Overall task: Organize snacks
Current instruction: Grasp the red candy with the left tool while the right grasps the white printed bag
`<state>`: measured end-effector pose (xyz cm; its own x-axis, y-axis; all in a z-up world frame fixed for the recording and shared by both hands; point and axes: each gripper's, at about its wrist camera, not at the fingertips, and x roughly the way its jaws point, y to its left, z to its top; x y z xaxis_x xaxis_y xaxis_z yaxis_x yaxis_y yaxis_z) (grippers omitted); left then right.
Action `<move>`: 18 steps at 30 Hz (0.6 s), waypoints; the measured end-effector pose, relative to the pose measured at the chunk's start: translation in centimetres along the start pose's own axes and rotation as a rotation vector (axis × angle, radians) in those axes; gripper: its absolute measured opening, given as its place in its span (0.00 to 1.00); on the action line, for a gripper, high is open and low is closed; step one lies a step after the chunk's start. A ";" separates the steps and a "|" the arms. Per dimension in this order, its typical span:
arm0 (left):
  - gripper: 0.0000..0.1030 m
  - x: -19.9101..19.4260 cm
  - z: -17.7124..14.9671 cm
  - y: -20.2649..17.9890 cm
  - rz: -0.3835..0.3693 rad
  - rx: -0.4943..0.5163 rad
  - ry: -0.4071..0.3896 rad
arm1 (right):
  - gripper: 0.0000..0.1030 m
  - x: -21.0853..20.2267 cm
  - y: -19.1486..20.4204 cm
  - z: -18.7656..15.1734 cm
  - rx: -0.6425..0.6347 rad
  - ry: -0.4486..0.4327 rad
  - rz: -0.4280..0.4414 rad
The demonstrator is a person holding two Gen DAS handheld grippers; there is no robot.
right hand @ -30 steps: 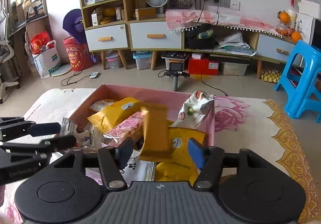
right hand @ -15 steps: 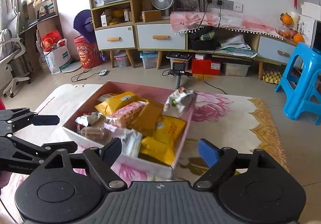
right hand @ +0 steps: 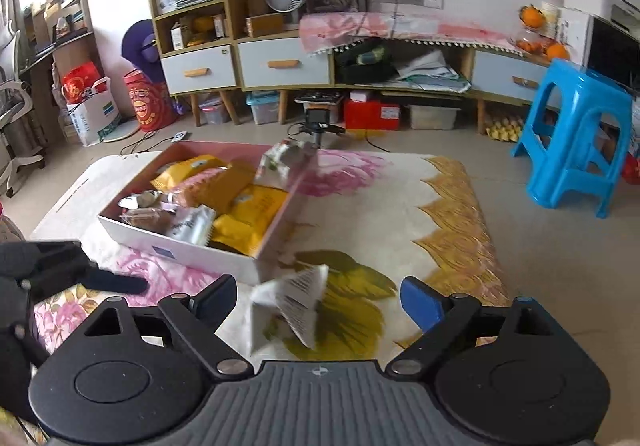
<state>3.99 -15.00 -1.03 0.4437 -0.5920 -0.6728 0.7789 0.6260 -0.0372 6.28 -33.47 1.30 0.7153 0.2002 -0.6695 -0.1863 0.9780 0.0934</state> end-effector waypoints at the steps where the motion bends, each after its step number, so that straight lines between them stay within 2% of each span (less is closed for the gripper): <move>1: 0.84 0.4 0.0 -0.7 -0.018 0.014 0.007 | 0.79 -0.1 -0.4 -0.3 0.005 0.001 -0.001; 8: 0.83 3.0 0.0 -4.1 -0.160 0.060 0.055 | 0.80 0.3 -2.1 -1.7 0.028 0.032 0.003; 11: 0.80 3.8 -0.3 -4.9 -0.188 0.077 0.084 | 0.80 1.0 -2.4 -2.1 0.029 0.050 0.005; 12: 0.75 4.1 -0.4 -5.0 -0.192 0.079 0.095 | 0.80 1.1 -2.6 -2.3 0.034 0.054 0.011; 14: 0.59 4.5 -0.7 -5.3 -0.192 0.079 0.115 | 0.80 1.8 -2.8 -2.4 0.050 0.067 0.030; 16: 0.31 4.7 -1.1 -5.1 -0.187 0.067 0.132 | 0.80 2.4 -2.8 -2.4 0.057 0.076 0.044; 17: 0.26 4.8 -1.3 -5.0 -0.193 0.056 0.143 | 0.80 2.8 -2.7 -2.3 0.060 0.080 0.051; 18: 0.26 4.8 -1.4 -4.8 -0.198 0.043 0.141 | 0.80 3.1 -2.7 -2.4 0.065 0.083 0.059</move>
<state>1.80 -20.12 -5.12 0.2168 -0.6222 -0.7522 0.8640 0.4810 -0.1489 7.43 -35.63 -2.77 0.6459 0.2548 -0.7196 -0.1807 0.9669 0.1801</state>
